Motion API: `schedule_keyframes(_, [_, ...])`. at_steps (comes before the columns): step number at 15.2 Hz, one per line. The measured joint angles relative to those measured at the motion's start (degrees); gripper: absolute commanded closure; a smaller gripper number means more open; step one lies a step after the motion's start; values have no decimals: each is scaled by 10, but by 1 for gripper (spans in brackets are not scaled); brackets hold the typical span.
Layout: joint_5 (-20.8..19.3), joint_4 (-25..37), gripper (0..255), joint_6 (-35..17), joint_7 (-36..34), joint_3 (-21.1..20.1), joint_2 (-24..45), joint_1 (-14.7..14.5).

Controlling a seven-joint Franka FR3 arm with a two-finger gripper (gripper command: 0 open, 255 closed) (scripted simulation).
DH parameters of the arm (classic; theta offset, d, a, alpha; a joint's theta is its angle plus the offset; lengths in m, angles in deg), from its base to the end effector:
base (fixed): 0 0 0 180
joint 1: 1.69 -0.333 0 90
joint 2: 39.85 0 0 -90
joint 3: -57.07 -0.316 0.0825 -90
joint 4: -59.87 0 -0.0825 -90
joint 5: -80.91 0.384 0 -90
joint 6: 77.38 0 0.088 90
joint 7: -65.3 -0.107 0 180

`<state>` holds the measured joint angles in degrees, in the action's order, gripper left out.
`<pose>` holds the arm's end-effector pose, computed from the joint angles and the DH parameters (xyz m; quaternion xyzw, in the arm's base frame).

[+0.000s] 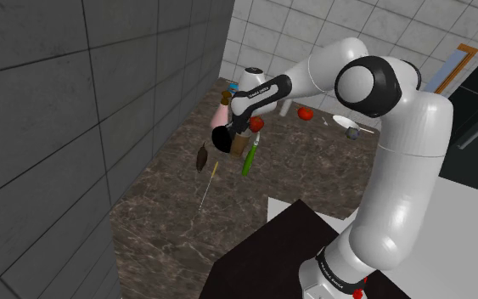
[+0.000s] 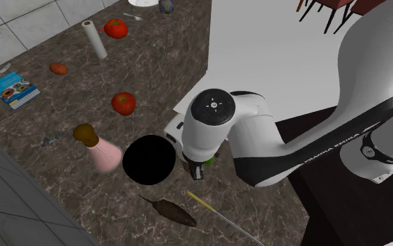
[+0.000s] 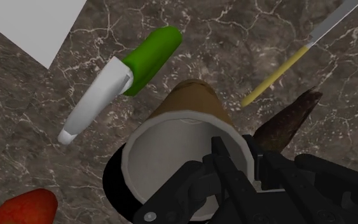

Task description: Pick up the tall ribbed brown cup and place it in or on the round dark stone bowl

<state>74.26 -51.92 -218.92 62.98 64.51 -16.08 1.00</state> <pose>0.6204 -0.1065 0.2773 0.9949 -0.0580 0.0483 0.0676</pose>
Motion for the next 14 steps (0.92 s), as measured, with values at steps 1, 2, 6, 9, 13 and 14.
schedule_keyframes(1, [0,0,255,6,2,0,-6,0])
schedule_keyframes(2, [0,2,255,11,2,0,-10,0])
schedule_keyframes(6, [0,6,255,36,5,1,-31,0])
schedule_keyframes(9, [-1,9,255,53,5,1,-44,-2])
schedule_keyframes(13, [0,22,255,81,9,1,-60,-2])
schedule_keyframes(14, [0,23,255,85,9,1,-63,-2])
